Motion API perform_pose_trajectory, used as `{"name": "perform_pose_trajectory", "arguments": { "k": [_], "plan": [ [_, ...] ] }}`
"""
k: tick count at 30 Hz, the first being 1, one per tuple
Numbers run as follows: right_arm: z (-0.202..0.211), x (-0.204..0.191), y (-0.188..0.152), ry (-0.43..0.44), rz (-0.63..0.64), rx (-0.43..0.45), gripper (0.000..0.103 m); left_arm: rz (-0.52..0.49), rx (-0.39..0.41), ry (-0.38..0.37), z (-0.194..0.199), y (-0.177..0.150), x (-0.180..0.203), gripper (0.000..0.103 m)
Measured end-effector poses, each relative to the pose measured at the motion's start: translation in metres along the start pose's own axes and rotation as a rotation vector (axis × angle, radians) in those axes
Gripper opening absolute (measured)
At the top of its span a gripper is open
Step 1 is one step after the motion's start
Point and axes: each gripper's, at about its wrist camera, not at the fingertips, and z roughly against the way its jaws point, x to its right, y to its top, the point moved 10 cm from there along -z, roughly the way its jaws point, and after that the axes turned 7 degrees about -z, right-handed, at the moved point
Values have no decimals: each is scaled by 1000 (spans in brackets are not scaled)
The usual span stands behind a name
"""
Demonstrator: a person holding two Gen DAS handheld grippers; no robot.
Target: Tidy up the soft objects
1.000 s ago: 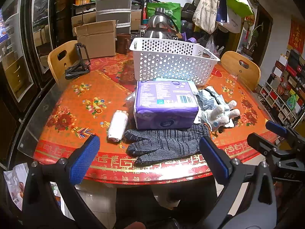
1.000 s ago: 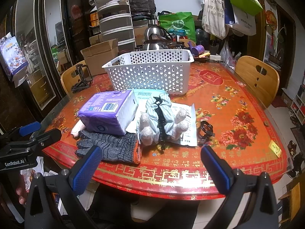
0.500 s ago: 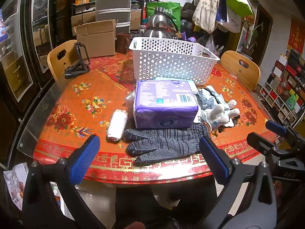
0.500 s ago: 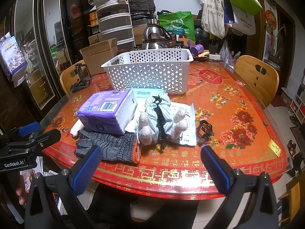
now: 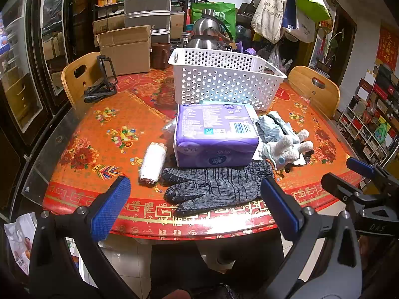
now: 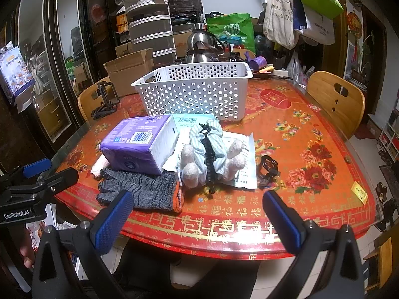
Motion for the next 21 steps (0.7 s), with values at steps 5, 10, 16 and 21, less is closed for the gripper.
{"name": "perform_pose_trajectory", "arguments": {
  "k": [5,10,16,21],
  "plan": [
    [0,1,0,-1,0,0,103,0,0,1,0,0,-1,103],
    [-1,2,-1,-1,1,-1,103,0,0,-1,0,0,0,103],
    [-1,1,0,0,1,-2,103,0,0,-1,0,0,0,103],
    [-2,1,-1,-2,2,-4,103,3,-1,-6,0,-1,0,103]
  ]
}}
